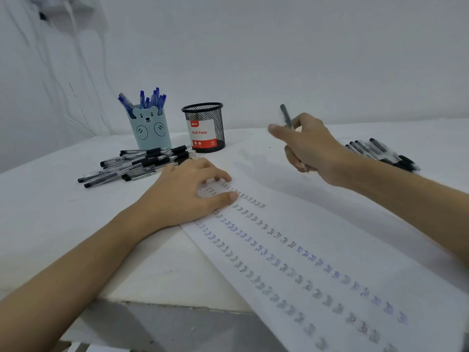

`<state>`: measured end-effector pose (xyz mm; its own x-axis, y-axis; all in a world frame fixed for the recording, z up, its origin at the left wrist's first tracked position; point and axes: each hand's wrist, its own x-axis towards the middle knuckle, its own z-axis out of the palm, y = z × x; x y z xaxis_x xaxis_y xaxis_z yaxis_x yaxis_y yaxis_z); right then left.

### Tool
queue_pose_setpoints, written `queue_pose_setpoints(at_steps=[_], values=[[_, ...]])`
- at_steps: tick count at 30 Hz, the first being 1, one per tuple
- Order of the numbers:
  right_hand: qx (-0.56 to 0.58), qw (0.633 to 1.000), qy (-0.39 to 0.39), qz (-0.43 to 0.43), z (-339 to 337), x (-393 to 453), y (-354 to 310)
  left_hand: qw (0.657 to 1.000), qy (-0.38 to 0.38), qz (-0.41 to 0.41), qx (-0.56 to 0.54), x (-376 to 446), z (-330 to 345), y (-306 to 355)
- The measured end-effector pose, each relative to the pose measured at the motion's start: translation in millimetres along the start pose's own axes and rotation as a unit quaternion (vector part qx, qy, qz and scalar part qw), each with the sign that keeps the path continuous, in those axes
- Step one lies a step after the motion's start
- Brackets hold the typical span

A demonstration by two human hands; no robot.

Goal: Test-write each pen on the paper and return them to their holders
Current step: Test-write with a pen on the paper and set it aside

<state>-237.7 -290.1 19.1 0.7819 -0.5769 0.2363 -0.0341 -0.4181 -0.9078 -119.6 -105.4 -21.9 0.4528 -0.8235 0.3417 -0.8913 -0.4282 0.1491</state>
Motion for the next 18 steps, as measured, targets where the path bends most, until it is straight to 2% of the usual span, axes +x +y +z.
queue_pose_setpoints(at_steps=[8, 12, 15, 18], values=[[0.007, 1.0, -0.021, 0.019, -7.0, 1.8, 4.2, 0.988, -0.033, -0.019, -0.151, -2.3, 1.1, -0.3], [0.1, 0.99, -0.074, 0.069, -7.4, -3.1, -0.5, 0.981, -0.045, -0.028, -0.185, -3.5, 2.6, -0.3], [0.126, 0.986, -0.061, 0.091, -5.9, -2.2, 1.3, 0.979, -0.052, -0.037, -0.192, -3.9, 3.4, -0.9], [0.102, 0.992, -0.026, 0.075, -4.3, 2.0, 7.3, 0.979, -0.055, -0.037, -0.195, -4.5, 2.2, 1.4]])
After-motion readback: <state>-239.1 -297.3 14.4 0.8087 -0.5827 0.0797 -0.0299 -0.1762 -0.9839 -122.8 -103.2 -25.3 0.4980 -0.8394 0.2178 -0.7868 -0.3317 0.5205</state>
